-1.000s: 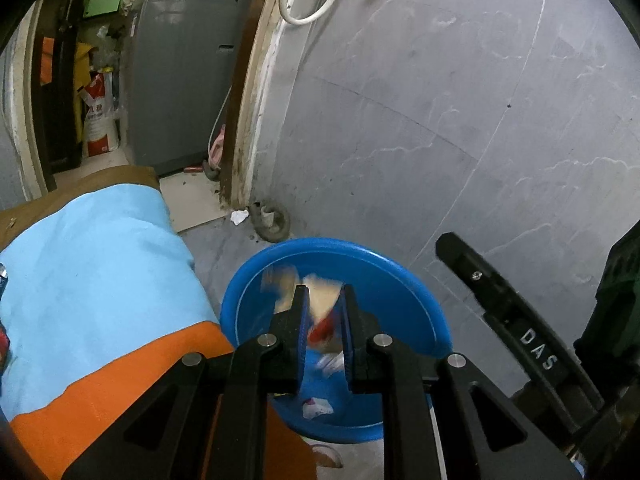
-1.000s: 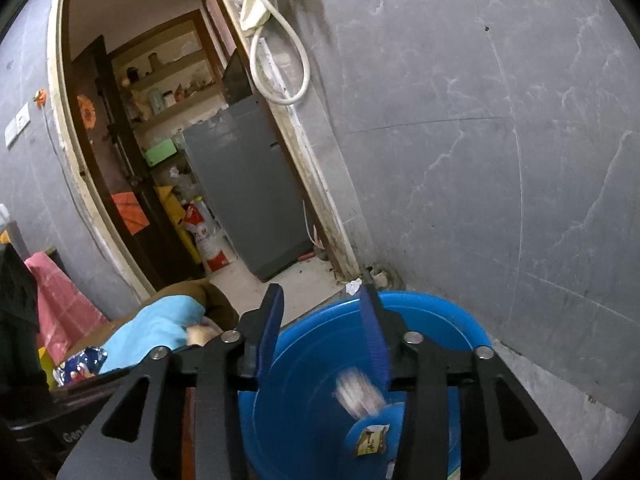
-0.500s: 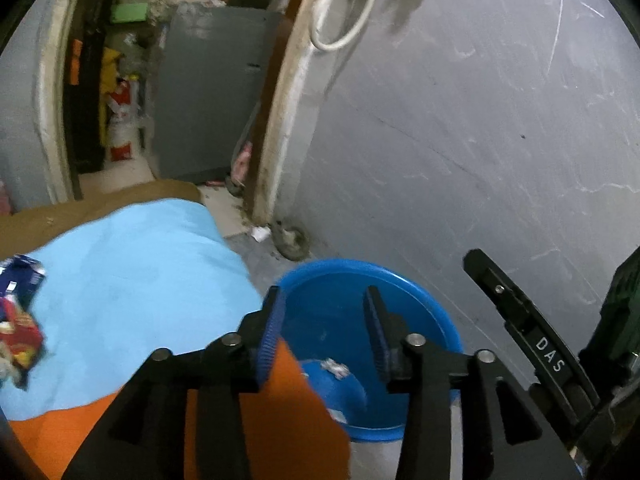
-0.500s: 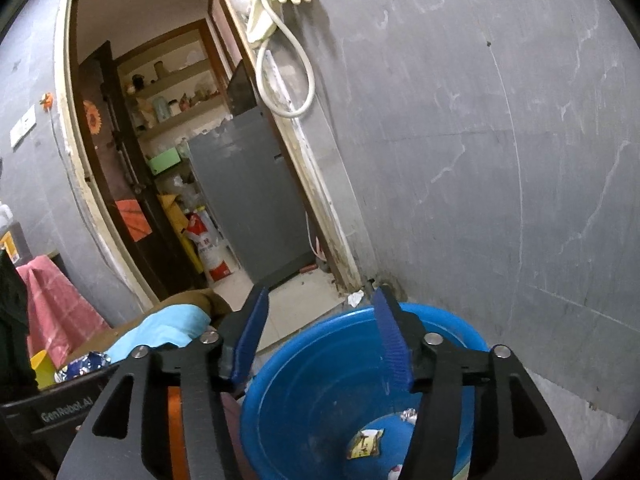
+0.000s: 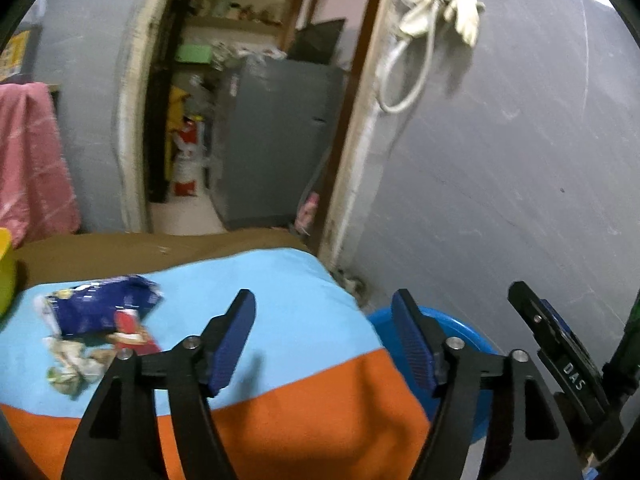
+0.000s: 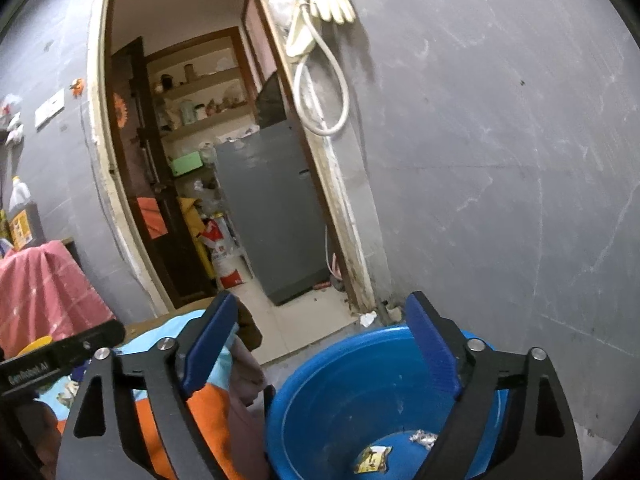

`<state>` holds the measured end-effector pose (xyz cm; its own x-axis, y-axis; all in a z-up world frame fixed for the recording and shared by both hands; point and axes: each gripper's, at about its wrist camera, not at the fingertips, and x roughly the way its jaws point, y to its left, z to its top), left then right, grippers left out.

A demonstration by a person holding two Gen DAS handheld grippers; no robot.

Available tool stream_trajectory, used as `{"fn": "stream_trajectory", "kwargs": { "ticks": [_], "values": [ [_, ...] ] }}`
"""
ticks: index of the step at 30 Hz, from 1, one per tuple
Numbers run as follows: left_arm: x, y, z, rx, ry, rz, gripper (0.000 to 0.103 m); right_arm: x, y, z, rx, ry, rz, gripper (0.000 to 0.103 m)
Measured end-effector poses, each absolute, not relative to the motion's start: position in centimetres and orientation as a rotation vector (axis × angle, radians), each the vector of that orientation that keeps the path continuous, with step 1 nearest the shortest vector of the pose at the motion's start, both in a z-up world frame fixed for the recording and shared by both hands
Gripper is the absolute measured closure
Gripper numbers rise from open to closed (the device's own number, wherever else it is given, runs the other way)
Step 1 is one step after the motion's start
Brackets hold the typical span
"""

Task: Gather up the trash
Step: 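Return both open tools over the remaining trash on the blanket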

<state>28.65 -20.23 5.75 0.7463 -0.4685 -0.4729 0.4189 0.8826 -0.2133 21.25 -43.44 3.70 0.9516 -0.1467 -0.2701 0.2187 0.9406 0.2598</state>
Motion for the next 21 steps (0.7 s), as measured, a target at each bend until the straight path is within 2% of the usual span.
{"fn": "stream_trajectory", "kwargs": {
  "ticks": [1, 3, 8, 12, 21],
  "values": [
    [28.5, -19.7, 5.9, -0.104, 0.531, -0.467, 0.026, 21.2, -43.1, 3.8, 0.285, 0.243, -0.184, 0.010],
    [28.0, -18.3, 6.2, -0.123, 0.500, -0.421, 0.021, 21.1, -42.3, 4.1, 0.267, 0.217, -0.172, 0.000],
    [26.7, -15.7, 6.7, -0.144, 0.447, -0.326, 0.019, 20.4, -40.1, 4.9, 0.215, 0.132, -0.128, 0.000],
    [25.4, -13.9, 6.7, -0.134, 0.383, -0.236, 0.003, 20.0, -38.1, 5.5, 0.171, 0.076, -0.085, 0.000],
    [22.1, -9.5, 7.0, -0.129, 0.242, -0.086, 0.002, 18.8, -33.8, 6.3, 0.106, -0.057, 0.013, 0.000]
  ]
}}
